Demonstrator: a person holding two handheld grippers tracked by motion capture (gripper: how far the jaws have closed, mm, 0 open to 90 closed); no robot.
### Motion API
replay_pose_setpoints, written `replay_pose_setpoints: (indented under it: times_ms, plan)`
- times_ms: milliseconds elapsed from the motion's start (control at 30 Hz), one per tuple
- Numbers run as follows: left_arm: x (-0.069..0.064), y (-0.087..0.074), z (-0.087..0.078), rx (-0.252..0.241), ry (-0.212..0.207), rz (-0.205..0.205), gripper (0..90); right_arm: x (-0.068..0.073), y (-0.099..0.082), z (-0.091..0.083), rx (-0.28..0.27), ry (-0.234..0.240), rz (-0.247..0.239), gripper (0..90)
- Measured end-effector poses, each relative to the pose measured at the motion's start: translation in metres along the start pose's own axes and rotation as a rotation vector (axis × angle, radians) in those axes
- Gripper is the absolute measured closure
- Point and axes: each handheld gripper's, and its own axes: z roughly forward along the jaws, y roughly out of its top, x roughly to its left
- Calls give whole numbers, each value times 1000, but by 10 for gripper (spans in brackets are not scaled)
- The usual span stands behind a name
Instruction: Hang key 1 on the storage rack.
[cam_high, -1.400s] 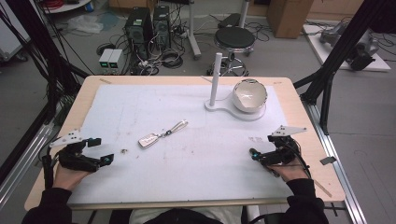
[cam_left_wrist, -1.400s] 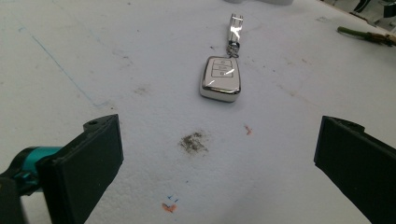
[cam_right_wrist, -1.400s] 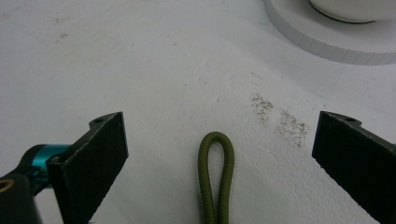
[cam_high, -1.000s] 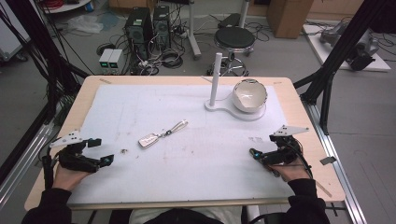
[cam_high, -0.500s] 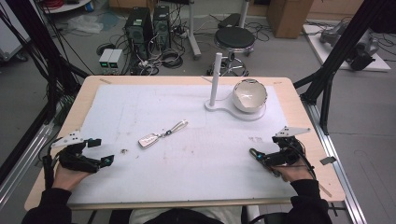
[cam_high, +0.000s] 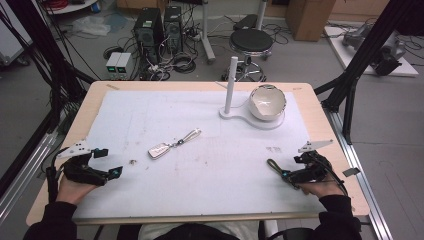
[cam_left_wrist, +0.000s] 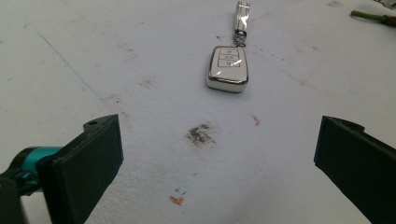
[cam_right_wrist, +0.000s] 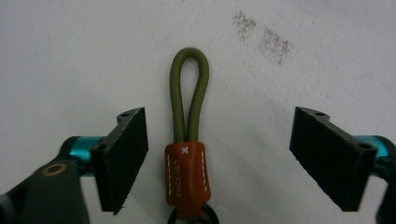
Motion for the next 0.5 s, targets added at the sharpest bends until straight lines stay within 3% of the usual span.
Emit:
replay_pose_setpoints:
  times_ms: [300,500]
  plan:
    - [0,0,1,4,6,6,18,3,-2,4,82,21,-36,321]
    - [0,0,-2,-11,20,15,17,4,-2,0,116,22,-51,478]
